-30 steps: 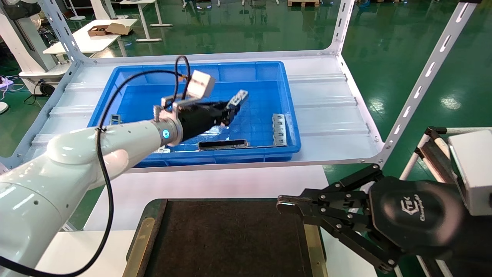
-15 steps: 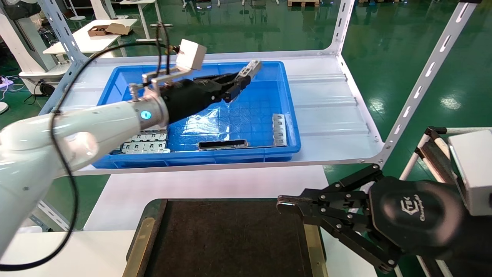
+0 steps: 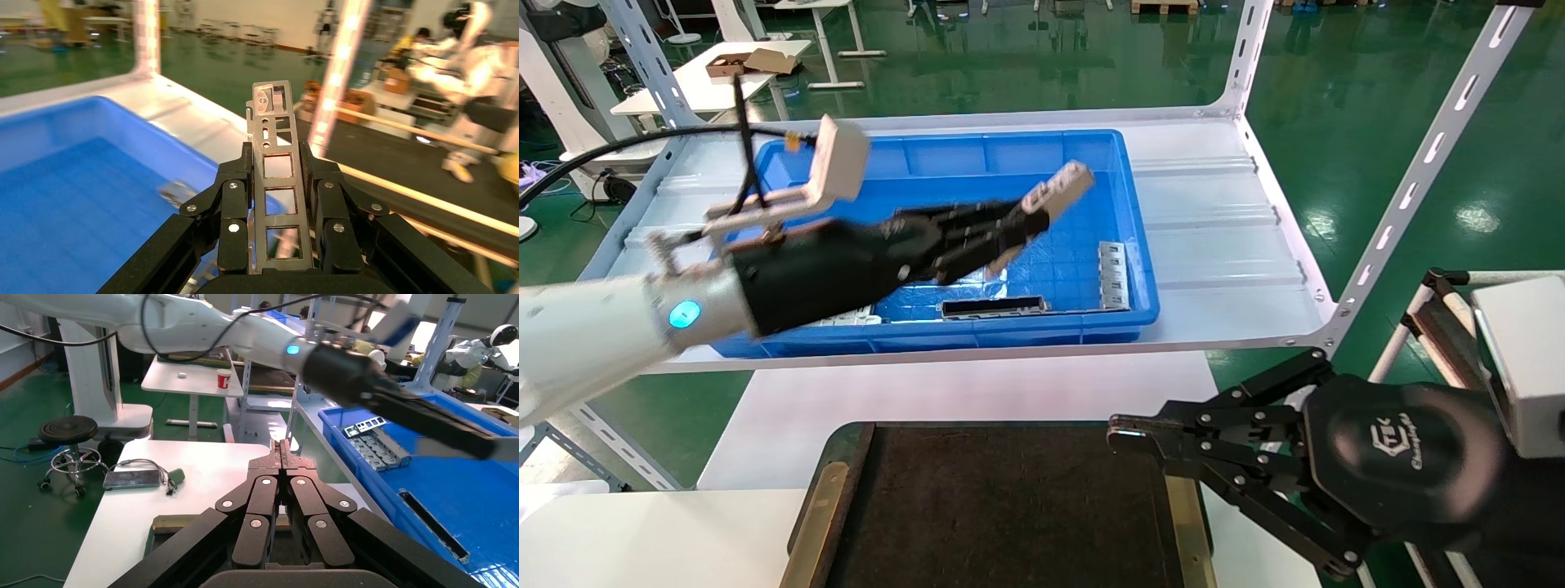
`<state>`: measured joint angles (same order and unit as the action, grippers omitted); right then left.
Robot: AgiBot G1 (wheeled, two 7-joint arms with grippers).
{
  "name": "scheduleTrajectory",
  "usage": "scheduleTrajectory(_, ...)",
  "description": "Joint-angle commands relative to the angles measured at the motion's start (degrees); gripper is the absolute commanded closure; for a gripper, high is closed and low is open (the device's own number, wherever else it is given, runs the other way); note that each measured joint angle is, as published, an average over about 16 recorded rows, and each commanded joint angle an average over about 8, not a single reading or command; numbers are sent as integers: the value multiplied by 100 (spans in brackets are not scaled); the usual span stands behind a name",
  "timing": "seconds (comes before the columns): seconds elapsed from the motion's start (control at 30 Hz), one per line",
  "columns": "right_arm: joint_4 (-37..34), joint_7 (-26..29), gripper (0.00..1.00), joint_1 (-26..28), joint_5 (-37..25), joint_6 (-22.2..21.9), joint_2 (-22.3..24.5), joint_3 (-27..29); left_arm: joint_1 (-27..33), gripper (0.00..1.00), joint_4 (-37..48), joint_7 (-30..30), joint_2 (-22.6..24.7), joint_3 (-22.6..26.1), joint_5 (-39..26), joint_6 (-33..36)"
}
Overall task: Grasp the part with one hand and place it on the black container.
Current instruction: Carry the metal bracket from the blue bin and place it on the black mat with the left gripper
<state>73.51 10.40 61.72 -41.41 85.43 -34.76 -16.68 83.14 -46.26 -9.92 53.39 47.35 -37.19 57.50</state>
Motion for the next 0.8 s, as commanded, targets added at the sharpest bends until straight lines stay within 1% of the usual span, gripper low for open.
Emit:
scheduleTrajectory(0.03, 0, 0, 100, 0, 0, 0, 0, -1, -200, 100, -500, -154, -295, -25, 94, 73)
scheduleTrajectory(0.13, 0, -1, 100, 0, 1, -1, 1, -2, -630, 100, -1343, -365, -677, -25, 180, -239)
scheduleTrajectory(0.23, 0, -1, 100, 1, 2, -1, 1, -3, -1085, 100, -2133, -545, -1002, -2, 229, -704)
scheduleTrajectory(0.37, 0, -2, 100, 1, 3, -2, 2, -4, -1643, 100, -2874, -657, -1299, 58, 232, -1299)
scheduleTrajectory(0.47, 0, -3, 100, 1, 4, -2, 2, -5, -1988, 100, -3105, -625, -1413, 107, 230, -1542)
scheduleTrajectory(0.6, 0, -3, 100, 1, 5, -3, 3, -7, -2376, 100, -3142, -515, -1443, 144, 297, -1649)
scheduleTrajectory(0.8, 0, -4, 100, 2, 6, -4, 4, -9, -2943, 100, -3142, -309, -1295, 160, 401, -2036)
